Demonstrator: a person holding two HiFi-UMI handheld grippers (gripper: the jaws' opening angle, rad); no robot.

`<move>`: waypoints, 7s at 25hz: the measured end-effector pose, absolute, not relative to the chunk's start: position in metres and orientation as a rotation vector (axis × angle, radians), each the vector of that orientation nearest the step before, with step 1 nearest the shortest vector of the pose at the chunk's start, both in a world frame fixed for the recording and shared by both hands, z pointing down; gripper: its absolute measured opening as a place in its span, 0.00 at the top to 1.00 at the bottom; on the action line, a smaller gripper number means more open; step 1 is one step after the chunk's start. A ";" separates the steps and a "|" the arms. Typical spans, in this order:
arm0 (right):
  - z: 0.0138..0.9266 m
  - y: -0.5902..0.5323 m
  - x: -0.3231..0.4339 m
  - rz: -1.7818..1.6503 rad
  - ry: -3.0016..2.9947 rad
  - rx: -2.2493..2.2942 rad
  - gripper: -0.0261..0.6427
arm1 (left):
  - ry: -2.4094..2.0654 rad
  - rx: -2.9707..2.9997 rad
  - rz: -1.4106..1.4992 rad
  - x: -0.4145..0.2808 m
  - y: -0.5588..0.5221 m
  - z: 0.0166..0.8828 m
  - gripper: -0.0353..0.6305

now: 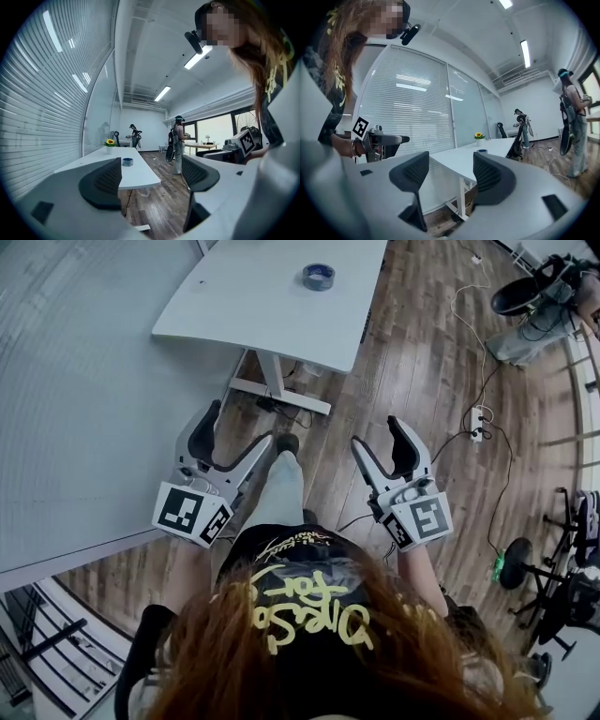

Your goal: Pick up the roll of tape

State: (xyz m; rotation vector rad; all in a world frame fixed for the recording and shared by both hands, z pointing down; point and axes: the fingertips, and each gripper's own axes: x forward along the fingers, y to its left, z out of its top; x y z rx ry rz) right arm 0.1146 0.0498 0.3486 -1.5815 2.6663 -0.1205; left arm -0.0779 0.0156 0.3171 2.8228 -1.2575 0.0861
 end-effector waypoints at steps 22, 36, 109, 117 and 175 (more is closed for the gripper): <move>0.363 -0.185 0.111 -0.092 2.628 -1.758 0.55 | -1.091 2.925 -0.002 -0.058 -0.246 0.325 0.40; 0.369 -0.323 0.117 -0.102 2.582 -1.847 0.55 | -0.922 2.944 0.070 -0.036 -0.384 0.346 0.41; 0.515 -0.461 0.108 -0.265 3.454 -1.109 0.50 | -0.496 2.925 1.042 0.083 -0.470 0.520 0.45; 0.475 -0.457 0.101 -0.146 3.440 -1.082 0.50 | -0.567 2.973 0.983 0.076 -0.465 0.480 0.45; 0.298 -0.410 0.104 0.172 3.211 -1.109 0.50 | -0.700 3.210 0.589 0.076 -0.418 0.310 0.46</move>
